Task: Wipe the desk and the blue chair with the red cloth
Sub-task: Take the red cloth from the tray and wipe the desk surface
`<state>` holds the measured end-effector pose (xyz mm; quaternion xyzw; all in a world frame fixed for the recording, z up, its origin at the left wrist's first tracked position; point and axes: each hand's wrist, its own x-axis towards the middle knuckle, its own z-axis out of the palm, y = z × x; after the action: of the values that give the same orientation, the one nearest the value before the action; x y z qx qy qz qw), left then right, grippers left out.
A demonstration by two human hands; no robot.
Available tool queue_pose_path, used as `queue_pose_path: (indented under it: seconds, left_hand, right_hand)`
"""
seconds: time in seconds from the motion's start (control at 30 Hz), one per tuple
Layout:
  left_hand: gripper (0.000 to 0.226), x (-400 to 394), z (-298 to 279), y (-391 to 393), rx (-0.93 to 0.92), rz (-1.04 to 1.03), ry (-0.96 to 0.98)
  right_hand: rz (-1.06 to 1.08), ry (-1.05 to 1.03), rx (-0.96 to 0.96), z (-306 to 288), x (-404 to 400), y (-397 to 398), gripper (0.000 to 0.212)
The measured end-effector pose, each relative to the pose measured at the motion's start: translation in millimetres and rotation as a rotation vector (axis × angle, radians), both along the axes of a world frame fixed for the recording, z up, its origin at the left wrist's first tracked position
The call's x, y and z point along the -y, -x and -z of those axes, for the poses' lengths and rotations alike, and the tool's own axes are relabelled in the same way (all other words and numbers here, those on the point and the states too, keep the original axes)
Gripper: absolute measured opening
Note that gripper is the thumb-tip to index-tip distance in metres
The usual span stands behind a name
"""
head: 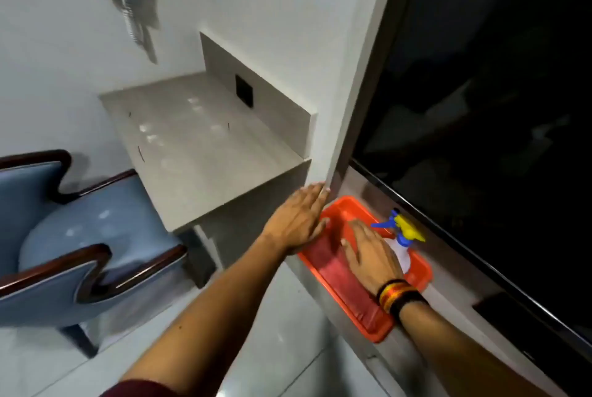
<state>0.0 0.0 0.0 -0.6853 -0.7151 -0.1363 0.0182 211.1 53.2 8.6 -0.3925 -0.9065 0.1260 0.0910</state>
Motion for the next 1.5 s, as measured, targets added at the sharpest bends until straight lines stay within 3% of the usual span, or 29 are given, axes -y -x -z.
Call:
queue_pose_path:
  seconds: [0.13,0.3,0.5,0.6,0.7,0.83,0.97,1.13,1.5]
  left_hand:
    - [0.052,-6.1,40.1,-53.8,0.152,-0.054,0.325]
    - [0.042,-26.1,64.1,-78.8,0.184,-0.324,0.507]
    - [0.033,-30.8,69.3,-80.7,0.207,-0.483,0.449]
    - [0.025,-27.7,56.8,-71.9,0.330,-0.466,0.360]
    - [0.033,-27.4,34.2,-52.8,0.497,-0.457,0.364]
    - [0.032,-27.8,-10.5,-5.7,0.669,-0.468,0.373]
    - [0.042,-22.8,-69.5,73.3,0.679,-0.467,0.226]
    - [0.015,-10.4,-116.3,190.4,0.633,-0.517,0.094]
    - [0.018,-52.2,-65.8,374.1,0.758,-0.528,0.030]
  right_hand:
    - [0.136,0.201,0.217,33.8,0.9,-42.8,0.033]
    - [0.252,0.284,0.304,57.6,11.0,-45.3,0.044]
    - [0.390,0.384,0.184,76.4,14.3,-40.9,0.040]
    - [0.438,0.471,0.139,69.7,10.6,-36.9,0.034]
    - [0.459,0.478,0.092,50.6,10.4,-25.1,0.032]
    - [0.463,0.441,-0.077,9.4,9.6,6.8,0.029]
    - [0.410,0.426,-0.216,-39.9,4.3,78.5,0.029]
    - [0.336,0.398,-0.302,-75.7,-5.8,199.4,0.033]
    - [0.274,0.372,-0.258,-35.0,-72.3,371.7,0.020]
